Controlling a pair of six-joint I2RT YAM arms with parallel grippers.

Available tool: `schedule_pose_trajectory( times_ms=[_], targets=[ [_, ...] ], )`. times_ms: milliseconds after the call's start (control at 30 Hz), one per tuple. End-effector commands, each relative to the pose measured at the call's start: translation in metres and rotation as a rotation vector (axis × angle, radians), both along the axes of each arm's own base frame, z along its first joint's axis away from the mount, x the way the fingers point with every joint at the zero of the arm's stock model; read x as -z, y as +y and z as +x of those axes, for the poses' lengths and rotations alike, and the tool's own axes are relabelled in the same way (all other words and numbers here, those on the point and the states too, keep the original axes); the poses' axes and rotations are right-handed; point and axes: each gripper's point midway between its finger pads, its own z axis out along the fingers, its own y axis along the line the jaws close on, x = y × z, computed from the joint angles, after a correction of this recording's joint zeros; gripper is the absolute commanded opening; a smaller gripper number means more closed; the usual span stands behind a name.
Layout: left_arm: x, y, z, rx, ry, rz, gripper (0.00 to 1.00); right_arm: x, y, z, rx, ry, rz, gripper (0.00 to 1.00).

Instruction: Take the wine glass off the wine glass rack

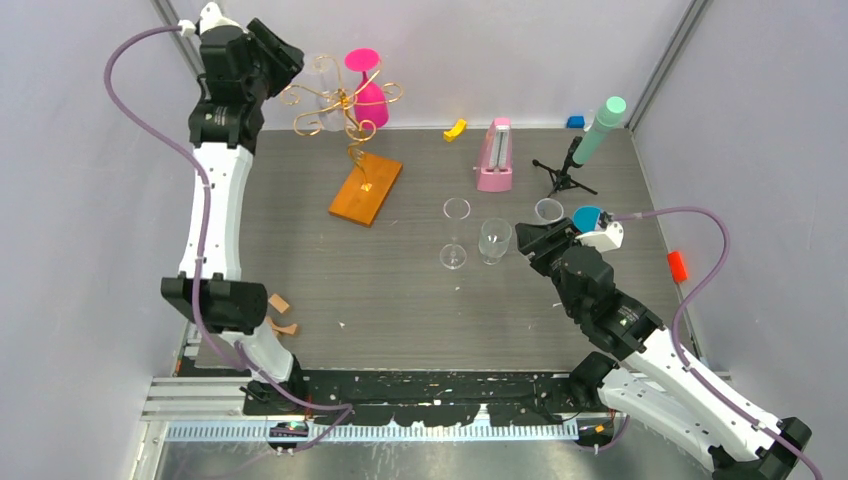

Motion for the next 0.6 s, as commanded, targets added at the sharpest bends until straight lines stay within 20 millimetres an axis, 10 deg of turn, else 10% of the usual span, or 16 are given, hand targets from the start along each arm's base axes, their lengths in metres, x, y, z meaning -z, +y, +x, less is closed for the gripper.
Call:
schedule_pose_trajectory(
  times_ms=[0, 233, 567],
  targets=[
    [-0.011, 0.003, 0.038, -0.094, -0.055, -0.209, 0.55, -0.031, -0.001, 0.002, 0.017, -0.067, 0.055, 0.55],
    [0.022, 0.014, 0.082, -0.213, -0.011, -0.306, 0.50, -0.024, 0.009, 0.001, -0.027, -0.047, 0.080, 0.51],
    [0.047, 0.020, 0.093, -0.331, 0.012, -0.298, 0.48, -0.016, 0.002, 0.003, 0.005, -0.019, 0.021, 0.51]
  ],
)
